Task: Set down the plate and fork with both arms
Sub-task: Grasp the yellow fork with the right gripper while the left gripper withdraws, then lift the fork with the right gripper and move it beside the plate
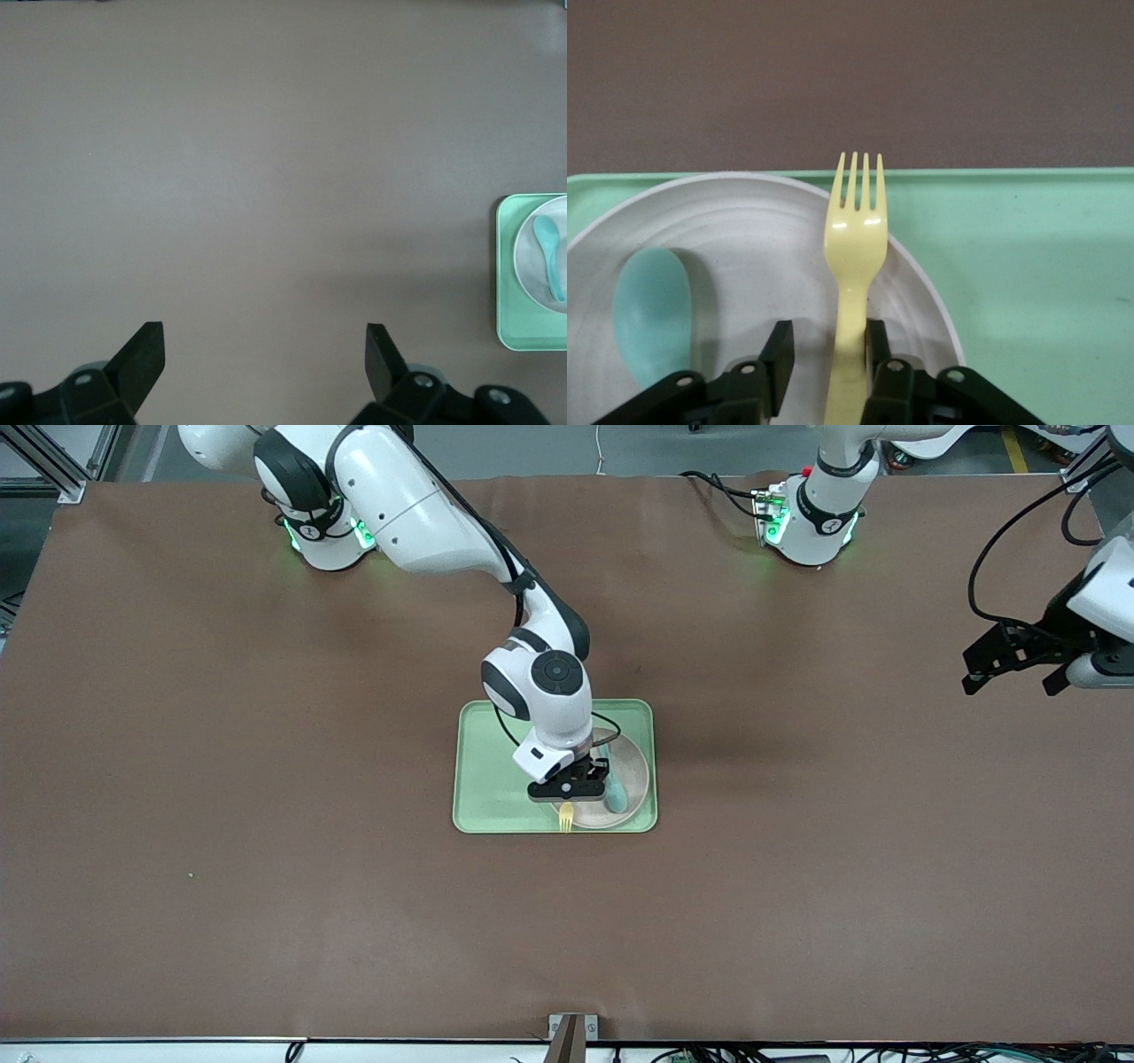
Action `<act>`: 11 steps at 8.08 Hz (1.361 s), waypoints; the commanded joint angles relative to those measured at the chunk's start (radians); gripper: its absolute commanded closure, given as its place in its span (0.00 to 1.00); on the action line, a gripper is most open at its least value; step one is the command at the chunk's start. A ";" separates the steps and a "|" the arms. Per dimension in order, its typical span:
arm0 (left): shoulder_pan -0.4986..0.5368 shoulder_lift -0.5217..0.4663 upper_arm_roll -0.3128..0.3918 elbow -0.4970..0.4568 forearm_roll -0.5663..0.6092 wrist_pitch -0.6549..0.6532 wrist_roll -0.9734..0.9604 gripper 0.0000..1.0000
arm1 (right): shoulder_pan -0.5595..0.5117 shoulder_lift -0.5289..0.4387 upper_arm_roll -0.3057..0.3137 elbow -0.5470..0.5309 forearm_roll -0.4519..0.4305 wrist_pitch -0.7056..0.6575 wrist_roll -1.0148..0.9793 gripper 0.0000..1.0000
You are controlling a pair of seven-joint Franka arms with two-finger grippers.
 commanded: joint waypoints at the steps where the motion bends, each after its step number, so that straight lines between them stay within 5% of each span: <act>1: 0.005 0.018 0.003 0.059 -0.002 -0.040 0.028 0.00 | 0.011 0.017 -0.009 0.024 -0.030 -0.011 0.044 0.81; 6: 0.005 -0.002 0.000 0.056 0.000 -0.040 0.028 0.00 | 0.008 -0.018 -0.006 0.018 -0.018 -0.034 0.079 0.99; 8: 0.004 -0.005 -0.003 0.054 -0.003 -0.040 0.026 0.00 | -0.004 -0.087 0.001 0.016 -0.007 -0.167 0.070 1.00; 11: 0.005 -0.007 -0.003 0.056 -0.003 -0.041 0.028 0.00 | -0.132 -0.217 0.033 -0.110 0.142 -0.321 -0.165 1.00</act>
